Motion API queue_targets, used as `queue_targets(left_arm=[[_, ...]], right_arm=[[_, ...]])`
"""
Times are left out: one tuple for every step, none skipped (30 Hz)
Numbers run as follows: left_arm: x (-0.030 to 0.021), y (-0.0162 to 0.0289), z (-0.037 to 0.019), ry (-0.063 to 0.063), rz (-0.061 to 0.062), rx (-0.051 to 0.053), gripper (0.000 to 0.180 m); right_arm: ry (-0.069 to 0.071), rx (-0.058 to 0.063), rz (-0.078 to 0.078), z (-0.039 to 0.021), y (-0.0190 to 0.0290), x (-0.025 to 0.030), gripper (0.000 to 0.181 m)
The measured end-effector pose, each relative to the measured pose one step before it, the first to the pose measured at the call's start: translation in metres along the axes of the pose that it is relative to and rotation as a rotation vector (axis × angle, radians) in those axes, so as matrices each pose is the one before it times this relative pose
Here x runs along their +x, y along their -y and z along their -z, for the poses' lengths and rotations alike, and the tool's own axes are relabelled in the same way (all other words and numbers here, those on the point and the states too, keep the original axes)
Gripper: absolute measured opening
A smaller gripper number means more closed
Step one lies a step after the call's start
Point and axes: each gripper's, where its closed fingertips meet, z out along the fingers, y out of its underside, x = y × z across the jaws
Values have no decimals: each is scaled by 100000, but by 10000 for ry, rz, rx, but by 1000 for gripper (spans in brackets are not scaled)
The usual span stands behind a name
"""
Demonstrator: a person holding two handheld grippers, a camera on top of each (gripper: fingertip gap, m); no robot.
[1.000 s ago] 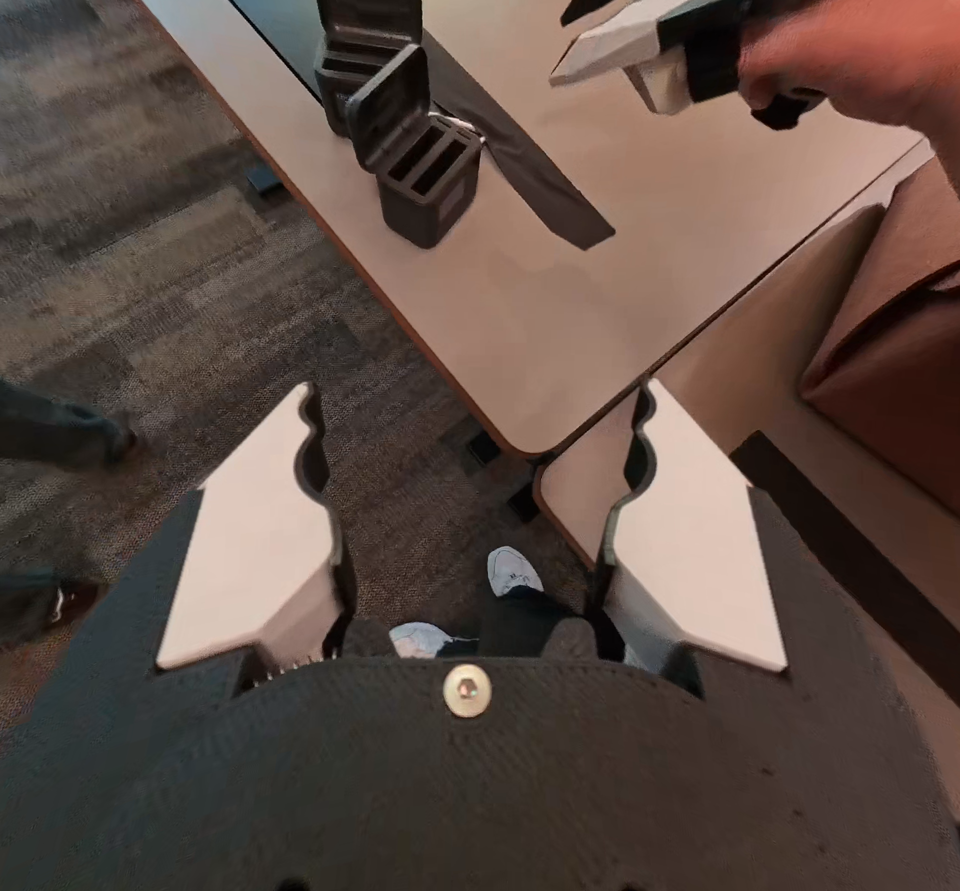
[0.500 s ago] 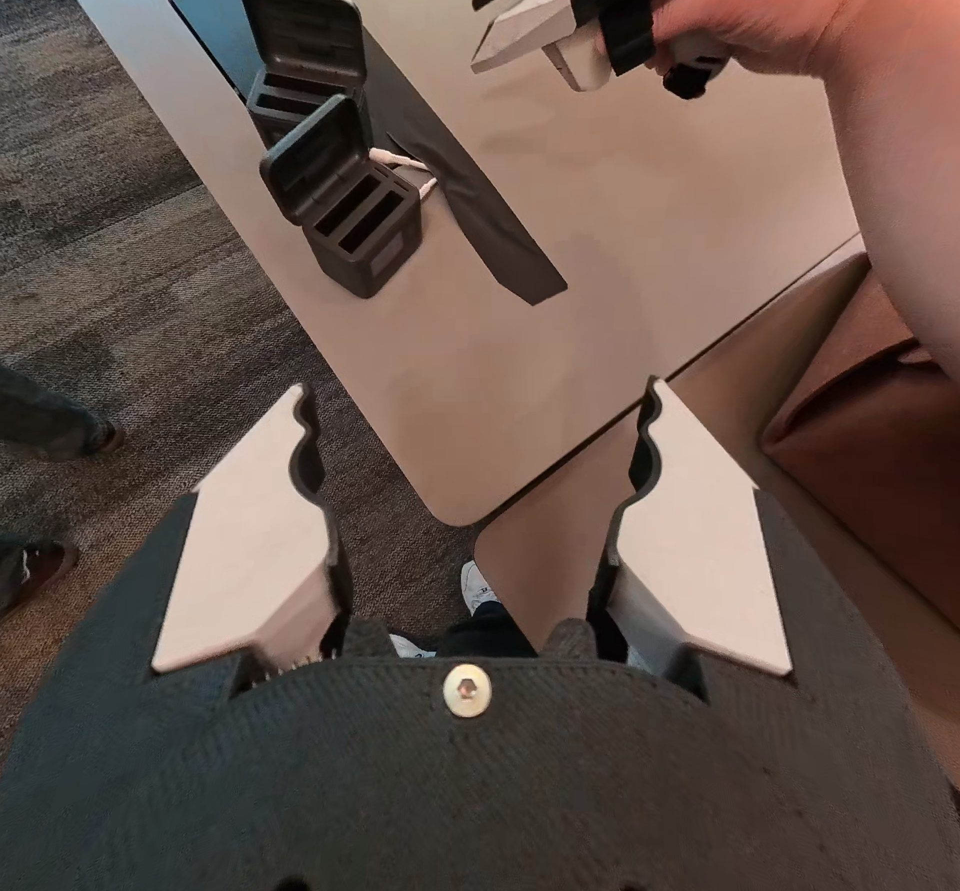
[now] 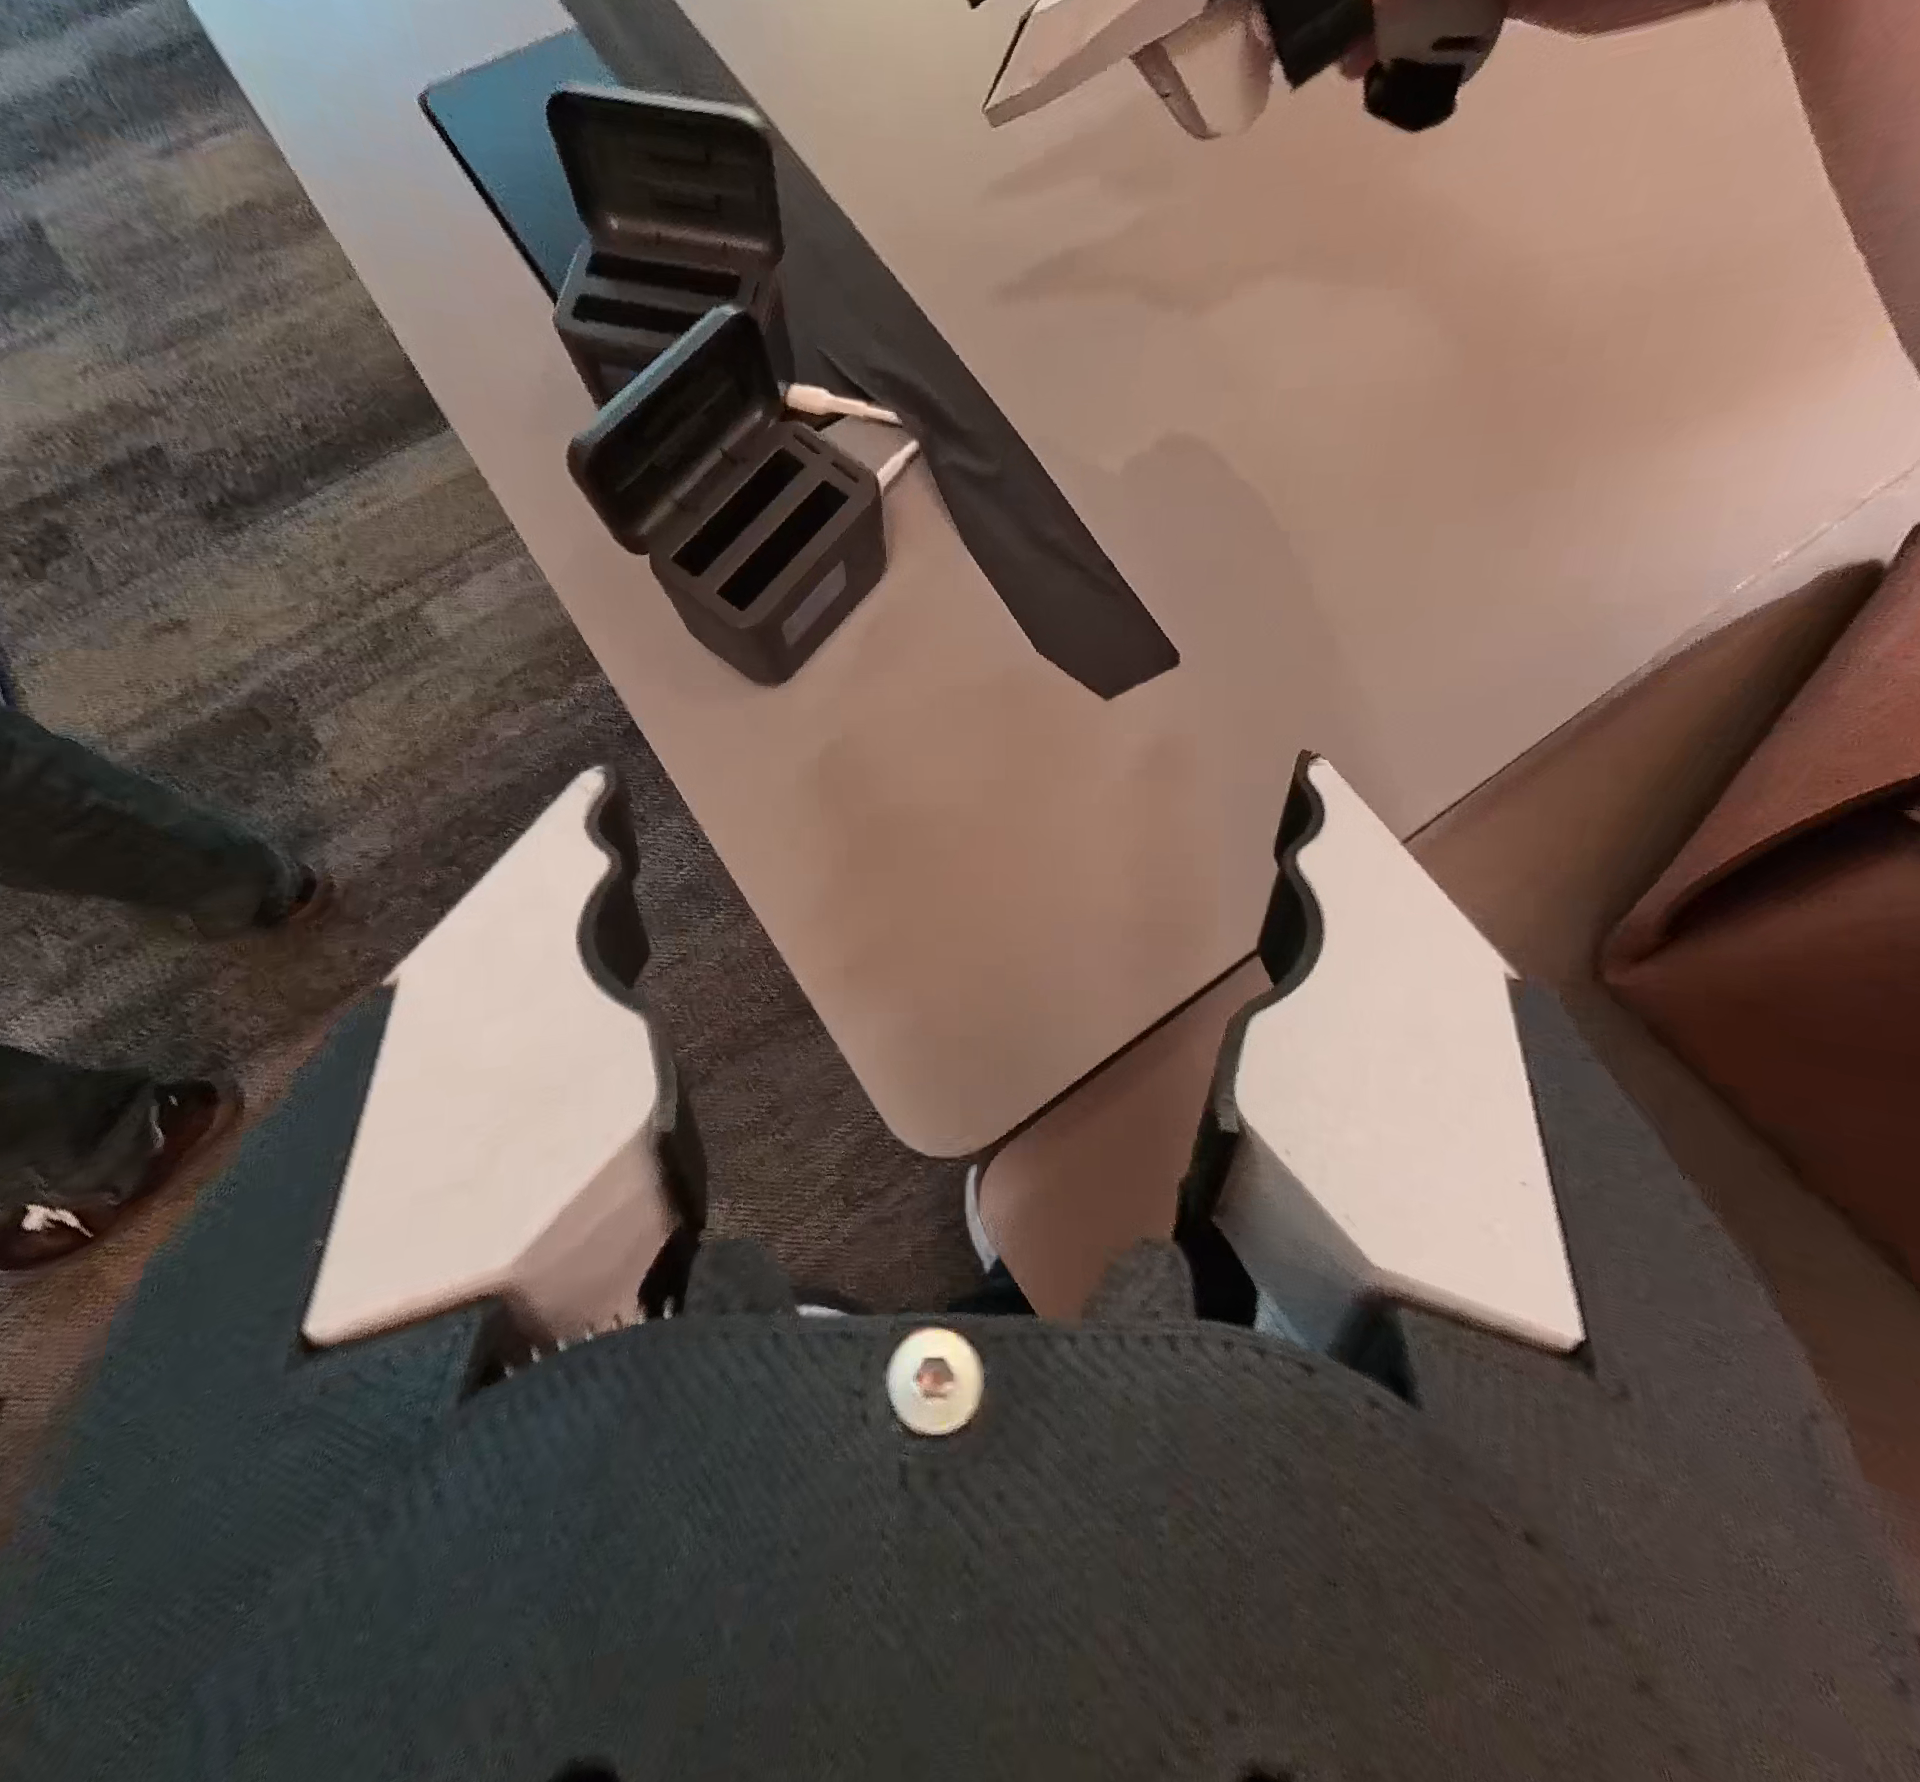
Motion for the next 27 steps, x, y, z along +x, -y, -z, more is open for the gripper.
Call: queue_targets(left_arm=[[273, 145, -121, 32, -215, 49, 122], [343, 87, -145, 29, -238, 6, 121], [453, 110, -126, 16, -297, -29, 121], [523, 221, -120, 19, -353, -34, 121], [561, 371, -129, 57, -397, -8, 120], [492, 435, -125, 91, -440, -17, 119], [421, 474, -109, 86, -439, -36, 120], [417, 544, -109, 64, -407, -10, 121], [435, 581, -159, 40, -382, -12, 121], [419, 561, -165, 18, -351, -33, 122], [333, 483, -148, -7, -331, -42, 122], [368, 371, -162, -26, -372, -119, 122], [332, 155, -178, -30, -427, -242, 122], [232, 81, -144, -5, -457, -257, 122], [29, 163, -61, 72, -474, -155, 122], [-9, 212, 10, 57, -490, -69, 117], [92, 232, 28, -37, -532, -132, 114], [-59, 175, -18, 17, -527, -241, 119], [-226, 192, -21, 76, -487, -199, 120], [-279, 342, 42, 42, -443, -111, 119], [-326, 418, 61, 26, -313, -65, 122], [-167, 416, 22, -88, -207, -45, 119], [-118, 315, -31, -101, -195, -122, 121], [-280, 245, -80, 36, -188, -154, 125], [-296, 227, -67, 89, -142, -72, 125], [-214, 246, -51, 48, -37, -14, 125], [-56, 306, -76, -31, 80, 12, 126]], right_arm=[[46, -88, 52, -8, 85, 194, 52], [71, -122, 36, 11, 28, 129, 52], [105, -144, 18, -33, 1, 24, 52], [89, -122, 7, -40, -79, 64, 52], [75, -148, -30, 78, -220, 78, 52], [93, -156, -20, 45, -234, -1, 52], [66, -155, 7, 93, -274, 26, 52], [32, -213, -2, 31, -393, 105, 52], [60, -216, -45, 76, -466, 69, 52], [83, -139, -52, 41, -329, 79, 52], [125, -141, -42, 103, -340, -24, 52], [83, -252, -7, 67, -472, -94, 52], [60, -367, 42, 200, -632, -9, 52], [10, -318, 74, 156, -531, 10, 52], [11, -179, 62, 253, -352, 58, 52], [2, -98, 29, 267, -182, 141, 52], [43, -104, -11, 321, -221, -12, 52], [41, -185, 17, 340, -300, 25, 52], [14, -228, 99, 307, -337, -333, 52], [-26, -203, 123, 215, -298, 24, 53], [-34, -141, 83, 216, -200, 38, 54], [9, -66, 53, 175, -113, -33, 55], [27, -33, 33, 185, -96, -70, 55], [-26, -69, 22, 118, -160, 53, 56], [-64, -91, 13, 96, -245, 89, 56], [-47, -55, 0, 118, -246, 77, 57], [-44, 3, -6, 69, -148, 95, 57]])
